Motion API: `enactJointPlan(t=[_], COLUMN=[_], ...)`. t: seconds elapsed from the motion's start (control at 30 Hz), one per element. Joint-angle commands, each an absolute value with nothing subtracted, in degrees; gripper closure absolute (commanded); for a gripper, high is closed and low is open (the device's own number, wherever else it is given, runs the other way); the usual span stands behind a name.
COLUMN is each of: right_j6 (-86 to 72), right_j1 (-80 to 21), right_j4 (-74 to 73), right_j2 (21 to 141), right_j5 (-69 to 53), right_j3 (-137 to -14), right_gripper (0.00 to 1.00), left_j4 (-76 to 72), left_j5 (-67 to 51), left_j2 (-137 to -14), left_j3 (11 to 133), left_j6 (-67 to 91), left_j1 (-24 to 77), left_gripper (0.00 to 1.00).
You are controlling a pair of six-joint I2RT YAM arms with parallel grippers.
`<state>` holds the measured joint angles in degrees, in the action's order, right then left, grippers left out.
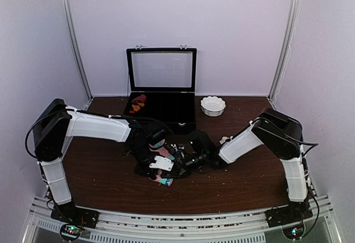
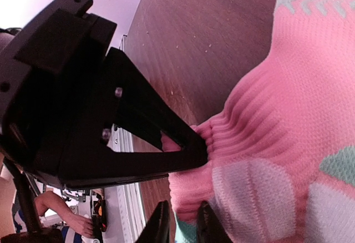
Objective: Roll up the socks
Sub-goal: Roll the sock at the center of the board.
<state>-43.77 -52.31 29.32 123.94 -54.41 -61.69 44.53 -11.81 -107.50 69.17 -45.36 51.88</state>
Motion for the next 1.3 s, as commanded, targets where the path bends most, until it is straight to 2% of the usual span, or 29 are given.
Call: enactJointPlan(t=[0.0, 0.27, 0.43, 0.57, 0.6, 0.63, 0.67, 0.7, 0.73, 0.9, 1.03, 1.13, 1.27], right_j6=[-42.1, -29.6, -26.2, -25.2, -25.2, -25.0, -24.6, -23.7, -22.0, -14.2, -19.2, -16.7, 2.6], right_j1=[-52.0, -51.9, -51.9, -52.2, -52.3, -52.4, -52.8, -53.5, -54.6, -65.7, -65.4, -62.1, -65.9], right_j4=[25.5, 12.5, 11.5, 11.4, 11.6, 11.8, 11.7, 10.9, 9.6, 2.9, 8.1, 21.6, 29.1], right_j2=[121.4, 112.8, 104.7, 98.6, 96.9, 95.4, 93.5, 91.4, 89.1, 75.1, 68.0, 65.1, 70.3], right_j5=[-49.6, -42.6, -37.7, -34.1, -33.3, -32.4, -31.0, -28.4, -24.8, 10.8, 27.5, 18.6, 7.1], right_j3=[-57.4, -51.1, -43.5, -37.9, -36.7, -35.5, -34.6, -33.8, -33.3, -32.2, -26.5, -20.2, -21.5], right_gripper=[0.76, 0.69, 0.66, 0.59, 0.56, 0.47, 0.33, 0.04, 0.00, 0.00, 0.00, 0.00, 0.00], left_j4=[48.2, 53.8, 56.4, 58.5, 59.2, 60.1, 60.9, 61.6, 62.2, 63.6, 65.2, 66.7, 68.5], left_j5=[-16.0, -21.1, -23.3, -25.9, -26.6, -27.0, -27.5, -28.0, -28.3, -27.2, -28.0, -29.2, -31.8], left_j2=[-113.2, -119.1, -122.1, -124.0, -124.6, -125.1, -125.6, -126.1, -126.5, -128.0, -129.0, -129.9, -131.3], left_j3=[70.0, 75.0, 78.1, 80.7, 81.2, 81.8, 82.3, 82.7, 83.1, 84.4, 86.3, 87.7, 88.5], left_j6=[-41.6, -37.9, -36.7, -35.8, -35.7, -35.6, -35.6, -35.6, -35.5, -34.6, -34.3, -34.2, -34.3], left_j1=[52.1, 48.6, 46.8, 45.7, 45.5, 45.3, 45.1, 44.9, 44.8, 44.6, 44.5, 44.5, 44.1], left_gripper=[1.00, 1.00, 1.00, 1.00, 1.00, 1.00, 1.00, 1.00, 1.00, 1.00, 1.00, 1.00, 1.00])
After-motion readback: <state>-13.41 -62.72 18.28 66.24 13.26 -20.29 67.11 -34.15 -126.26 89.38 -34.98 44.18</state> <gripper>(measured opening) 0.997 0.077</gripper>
